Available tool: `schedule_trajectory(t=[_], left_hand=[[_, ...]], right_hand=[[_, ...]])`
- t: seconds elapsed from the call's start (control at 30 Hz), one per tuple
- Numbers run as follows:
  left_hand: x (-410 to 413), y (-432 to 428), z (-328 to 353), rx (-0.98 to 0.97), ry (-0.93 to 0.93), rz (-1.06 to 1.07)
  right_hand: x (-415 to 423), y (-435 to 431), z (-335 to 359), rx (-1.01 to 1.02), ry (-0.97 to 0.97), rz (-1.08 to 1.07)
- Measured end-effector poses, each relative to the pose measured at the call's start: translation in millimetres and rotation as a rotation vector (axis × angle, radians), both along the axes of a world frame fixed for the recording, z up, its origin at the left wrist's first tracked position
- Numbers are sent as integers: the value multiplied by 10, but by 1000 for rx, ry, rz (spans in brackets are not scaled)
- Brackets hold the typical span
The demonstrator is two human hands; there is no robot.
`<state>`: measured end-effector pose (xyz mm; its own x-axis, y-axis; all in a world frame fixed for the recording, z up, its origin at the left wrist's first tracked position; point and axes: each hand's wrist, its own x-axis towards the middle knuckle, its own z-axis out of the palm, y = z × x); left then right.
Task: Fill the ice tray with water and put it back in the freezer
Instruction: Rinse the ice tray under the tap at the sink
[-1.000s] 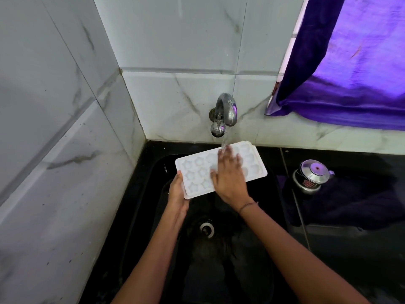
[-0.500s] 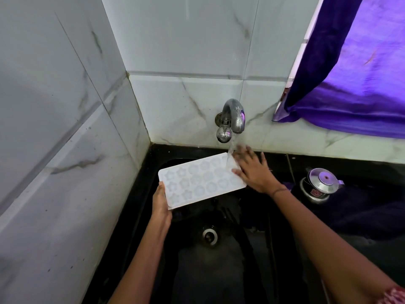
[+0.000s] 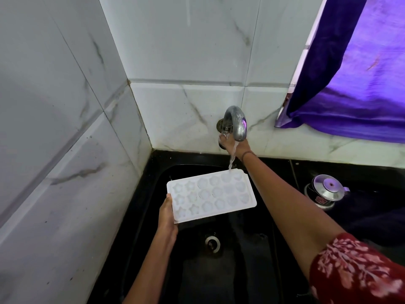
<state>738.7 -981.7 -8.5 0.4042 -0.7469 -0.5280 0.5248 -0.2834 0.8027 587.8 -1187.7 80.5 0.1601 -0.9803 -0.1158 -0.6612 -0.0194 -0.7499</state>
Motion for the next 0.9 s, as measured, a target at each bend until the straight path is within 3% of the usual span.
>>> schedule_trajectory(t=[0.1, 0.17, 0.33, 0.53, 0.8, 0.9], left_hand=[[1, -17, 17, -4, 10, 4], [0, -27, 24, -7, 19, 10], [16, -19, 38, -16, 20, 6], [-25, 20, 113, -34, -45, -84], [36, 163, 301, -125, -430, -441], [106, 209, 287, -158, -516, -434]], right_hand=[[-112, 90, 78, 217, -394, 20], [-190, 169, 59, 338, -496, -3], [-636, 612, -319, 202, -99, -81], [-1048, 1271, -535, 343, -354, -115], [-1202, 1505, -446, 90, -257, -263], [-1213, 1601, -421, 21, -227, -275]])
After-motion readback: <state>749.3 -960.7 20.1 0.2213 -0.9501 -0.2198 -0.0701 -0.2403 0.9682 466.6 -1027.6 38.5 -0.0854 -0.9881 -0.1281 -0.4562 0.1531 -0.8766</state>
